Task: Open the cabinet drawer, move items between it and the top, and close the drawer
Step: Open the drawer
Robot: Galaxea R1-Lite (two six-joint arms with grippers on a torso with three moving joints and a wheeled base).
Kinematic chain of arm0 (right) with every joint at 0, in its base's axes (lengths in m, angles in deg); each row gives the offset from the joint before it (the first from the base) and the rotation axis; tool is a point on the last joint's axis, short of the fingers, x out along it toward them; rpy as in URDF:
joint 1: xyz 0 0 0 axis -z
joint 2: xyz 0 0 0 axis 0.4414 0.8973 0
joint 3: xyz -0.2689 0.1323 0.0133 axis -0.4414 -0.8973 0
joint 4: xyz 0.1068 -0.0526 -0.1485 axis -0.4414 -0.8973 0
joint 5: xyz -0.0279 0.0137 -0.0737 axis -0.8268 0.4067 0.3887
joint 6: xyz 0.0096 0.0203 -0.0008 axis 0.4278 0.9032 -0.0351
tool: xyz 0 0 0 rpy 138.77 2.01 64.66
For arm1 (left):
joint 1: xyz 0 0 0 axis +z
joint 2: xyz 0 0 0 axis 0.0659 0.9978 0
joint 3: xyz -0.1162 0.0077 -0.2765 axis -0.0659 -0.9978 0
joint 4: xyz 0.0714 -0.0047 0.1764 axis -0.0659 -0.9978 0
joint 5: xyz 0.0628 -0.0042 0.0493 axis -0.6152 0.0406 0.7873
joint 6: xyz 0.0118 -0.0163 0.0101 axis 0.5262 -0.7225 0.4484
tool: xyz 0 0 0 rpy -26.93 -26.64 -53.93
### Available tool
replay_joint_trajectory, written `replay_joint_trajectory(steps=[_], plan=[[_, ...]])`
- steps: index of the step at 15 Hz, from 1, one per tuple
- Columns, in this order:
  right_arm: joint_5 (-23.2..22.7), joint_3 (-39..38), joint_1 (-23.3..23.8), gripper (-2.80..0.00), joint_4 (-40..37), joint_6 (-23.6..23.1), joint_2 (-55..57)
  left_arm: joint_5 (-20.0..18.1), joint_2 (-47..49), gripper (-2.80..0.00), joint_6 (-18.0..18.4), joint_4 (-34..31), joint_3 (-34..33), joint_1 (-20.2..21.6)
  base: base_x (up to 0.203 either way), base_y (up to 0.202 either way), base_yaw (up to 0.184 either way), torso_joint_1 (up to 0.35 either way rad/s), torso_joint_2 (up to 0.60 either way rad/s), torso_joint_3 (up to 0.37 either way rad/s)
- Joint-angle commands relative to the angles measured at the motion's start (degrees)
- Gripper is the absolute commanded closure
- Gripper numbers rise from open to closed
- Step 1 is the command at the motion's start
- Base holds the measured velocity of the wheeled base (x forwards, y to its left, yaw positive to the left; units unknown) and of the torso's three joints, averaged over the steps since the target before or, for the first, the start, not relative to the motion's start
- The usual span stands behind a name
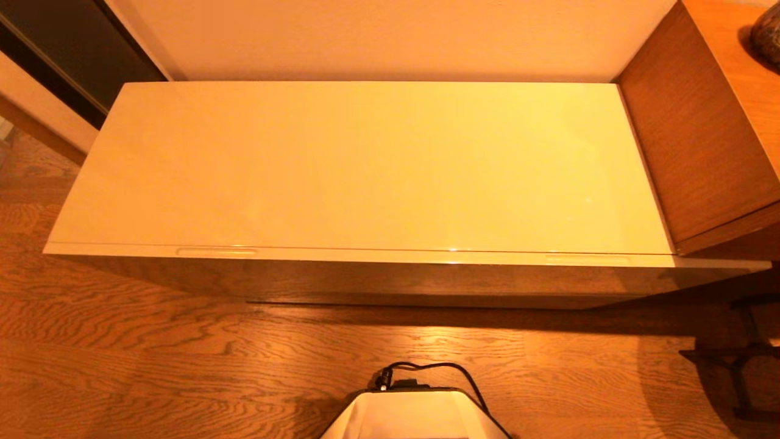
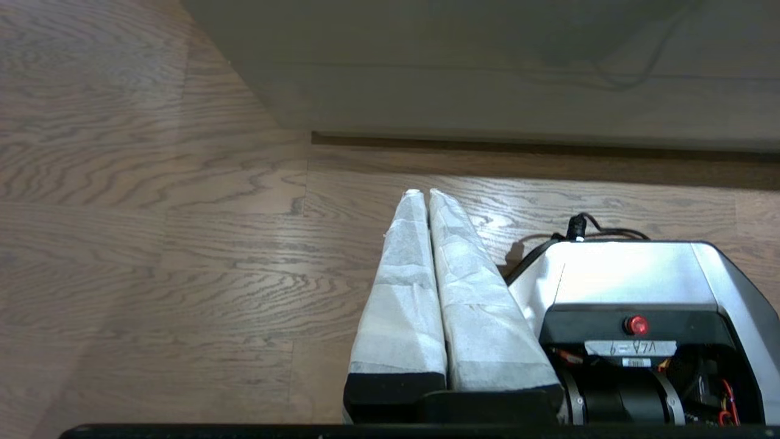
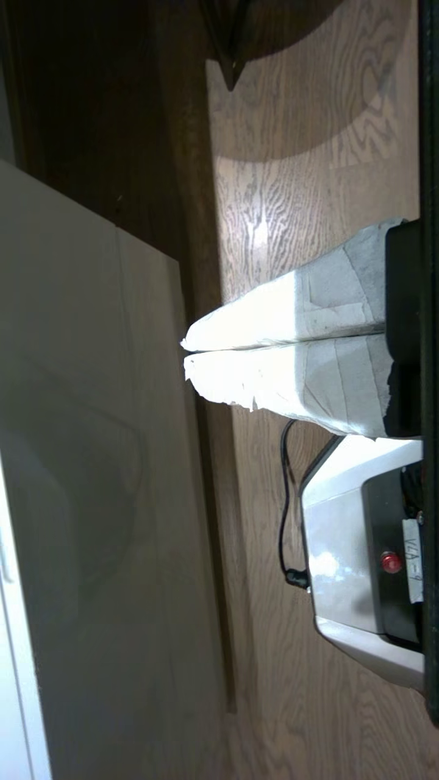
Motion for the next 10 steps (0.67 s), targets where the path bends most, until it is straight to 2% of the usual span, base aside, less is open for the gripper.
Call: replay_joint_trajectory(steps=[1,10], plan=[[0.01,-0.03,0.00,0.00,0.05,0.04,-1.33,0.05,-0.11,0.00,-0.04,-0.04,0.04,0.02,0.000,0.000,0.000,0.077,0.03,0.106],[0.01,-0.03,0.00,0.00,0.05,0.04,-1.33,0.05,-0.10,0.00,0.05,-0.01,0.04,0.02,0.000,0.000,0.000,0.009,0.00,0.012]])
